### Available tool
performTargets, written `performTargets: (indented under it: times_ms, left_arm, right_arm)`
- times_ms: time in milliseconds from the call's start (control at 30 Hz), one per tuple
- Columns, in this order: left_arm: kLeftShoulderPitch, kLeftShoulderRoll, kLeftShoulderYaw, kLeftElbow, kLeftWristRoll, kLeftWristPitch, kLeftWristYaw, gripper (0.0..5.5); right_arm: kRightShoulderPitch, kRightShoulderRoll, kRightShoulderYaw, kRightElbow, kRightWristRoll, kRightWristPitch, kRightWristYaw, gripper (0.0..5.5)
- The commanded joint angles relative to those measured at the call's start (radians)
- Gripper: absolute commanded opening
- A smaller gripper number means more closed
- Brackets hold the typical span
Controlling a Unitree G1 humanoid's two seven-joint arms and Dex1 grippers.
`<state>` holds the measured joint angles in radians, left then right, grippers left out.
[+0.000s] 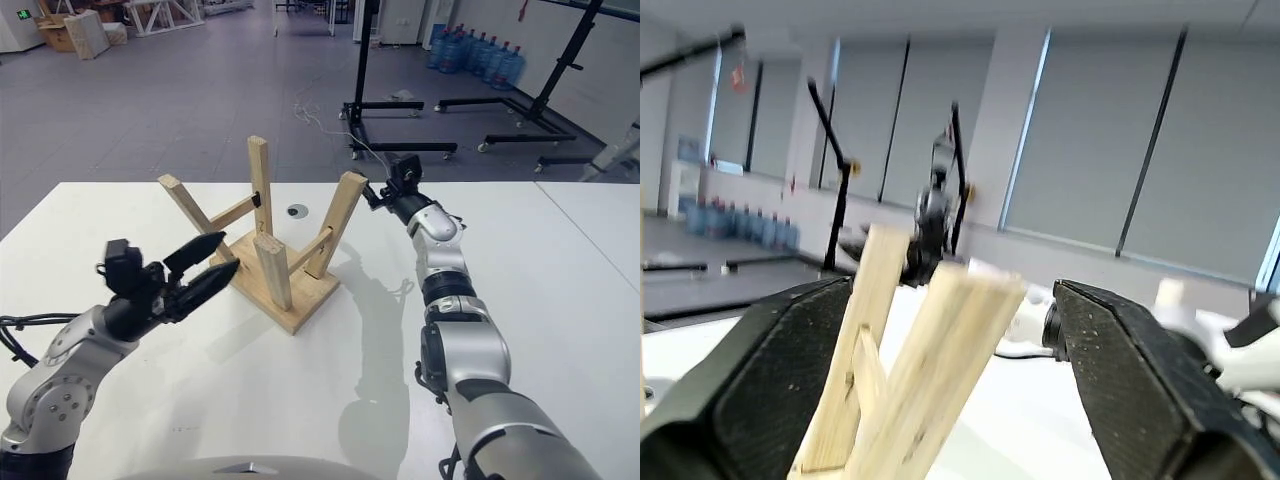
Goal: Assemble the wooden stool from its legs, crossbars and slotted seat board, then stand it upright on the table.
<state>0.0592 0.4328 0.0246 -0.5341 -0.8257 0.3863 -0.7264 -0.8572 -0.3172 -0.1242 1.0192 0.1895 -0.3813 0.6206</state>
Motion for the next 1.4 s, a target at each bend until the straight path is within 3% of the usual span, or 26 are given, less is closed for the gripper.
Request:
performTargets:
  times_ms: [33,300,533,700,967,1133,1400]
  left_arm:
    - [-0.082,-0.012,-0.088,0.063,0.110,-0.002,0.004,3.70]
    - [-0.149,-0.056,-0.164,0.128,0.253,-0.028,0.039,3.70]
    - [-0.153,-0.060,-0.175,0.135,0.301,-0.029,0.048,3.70]
    - [-0.179,-0.093,-0.236,0.199,0.347,-0.033,0.037,3.70]
    - [-0.218,-0.108,-0.242,0.260,0.373,-0.044,0.019,3.70]
    - [-0.223,-0.125,-0.235,0.267,0.356,-0.046,0.021,3.70]
    - [-0.205,-0.124,-0.136,0.273,0.321,-0.070,0.048,3.70]
  right_arm:
    - [-0.033,0.037,-0.003,-0.002,0.016,0.004,0.054,4.00]
    - [0.035,0.100,0.039,-0.146,0.029,0.066,0.176,4.00]
    - [0.128,0.111,0.082,-0.310,-0.034,0.119,0.059,4.00]
    - [0.216,0.125,0.153,-0.487,-0.090,0.173,-0.007,4.00]
    - [0.324,0.118,0.314,-0.730,-0.106,0.184,0.088,4.00]
    - [0.347,0.122,0.389,-0.750,-0.154,0.189,0.076,4.00]
    - [0.390,0.068,0.373,-0.644,-0.187,0.167,0.038,4.00]
